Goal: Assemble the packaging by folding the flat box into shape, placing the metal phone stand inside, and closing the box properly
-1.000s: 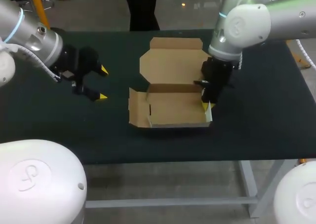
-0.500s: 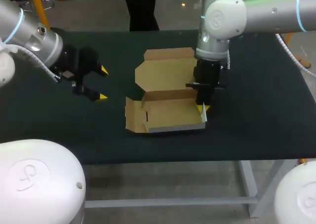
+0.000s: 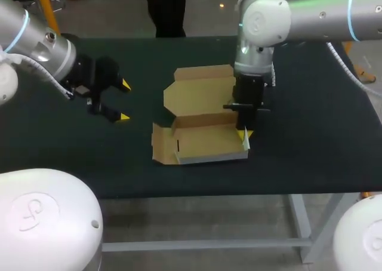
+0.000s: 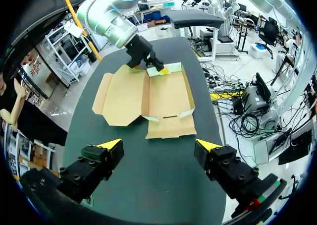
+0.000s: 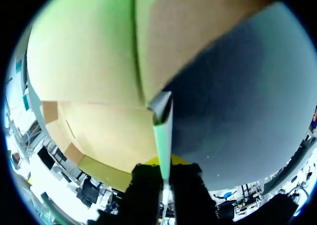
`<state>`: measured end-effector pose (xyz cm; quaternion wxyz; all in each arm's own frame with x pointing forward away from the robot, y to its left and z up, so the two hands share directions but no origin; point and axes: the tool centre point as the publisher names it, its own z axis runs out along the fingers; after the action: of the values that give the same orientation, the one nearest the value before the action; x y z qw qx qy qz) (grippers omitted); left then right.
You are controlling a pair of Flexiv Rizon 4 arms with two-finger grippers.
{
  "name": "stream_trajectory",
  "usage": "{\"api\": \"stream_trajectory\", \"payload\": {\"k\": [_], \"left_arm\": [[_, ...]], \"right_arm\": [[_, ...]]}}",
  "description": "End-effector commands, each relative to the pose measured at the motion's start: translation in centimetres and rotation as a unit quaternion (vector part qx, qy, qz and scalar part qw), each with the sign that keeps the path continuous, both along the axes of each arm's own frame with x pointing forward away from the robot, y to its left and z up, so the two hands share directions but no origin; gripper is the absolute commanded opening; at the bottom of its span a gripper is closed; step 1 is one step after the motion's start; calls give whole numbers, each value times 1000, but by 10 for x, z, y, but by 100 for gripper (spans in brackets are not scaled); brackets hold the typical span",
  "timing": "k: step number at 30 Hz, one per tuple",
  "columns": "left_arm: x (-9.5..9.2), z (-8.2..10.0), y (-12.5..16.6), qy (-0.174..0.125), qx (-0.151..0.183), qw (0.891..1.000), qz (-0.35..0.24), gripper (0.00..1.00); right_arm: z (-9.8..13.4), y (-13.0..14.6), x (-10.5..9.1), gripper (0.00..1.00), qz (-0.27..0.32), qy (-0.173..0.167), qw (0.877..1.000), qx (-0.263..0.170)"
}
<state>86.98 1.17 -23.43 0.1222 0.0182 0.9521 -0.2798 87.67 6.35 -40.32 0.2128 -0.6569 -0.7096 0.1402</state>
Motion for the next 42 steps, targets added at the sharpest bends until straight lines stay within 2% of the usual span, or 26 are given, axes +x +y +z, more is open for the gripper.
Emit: {"api": "stream_trajectory", "payload": {"k": [1, 15, 27, 36, 42], "left_arm": [[0, 1, 0, 2, 3, 1000, 0, 100], [0, 1, 0, 2, 3, 1000, 0, 100], [0, 1, 0, 2, 3, 1000, 0, 100], [0, 1, 0, 2, 3, 1000, 0, 100], [0, 1, 0, 2, 3, 1000, 0, 100]], "right_arm": [[-2, 2, 3, 0, 1, 9, 1000, -6], [-7, 3, 1, 4, 0, -1, 1000, -21], [-9, 6, -2, 18, -10, -28, 999, -37], [-11, 6, -2, 15, -25, -72, 996, -42], [-12, 5, -3, 19, -35, -110, 992, -41]]}}
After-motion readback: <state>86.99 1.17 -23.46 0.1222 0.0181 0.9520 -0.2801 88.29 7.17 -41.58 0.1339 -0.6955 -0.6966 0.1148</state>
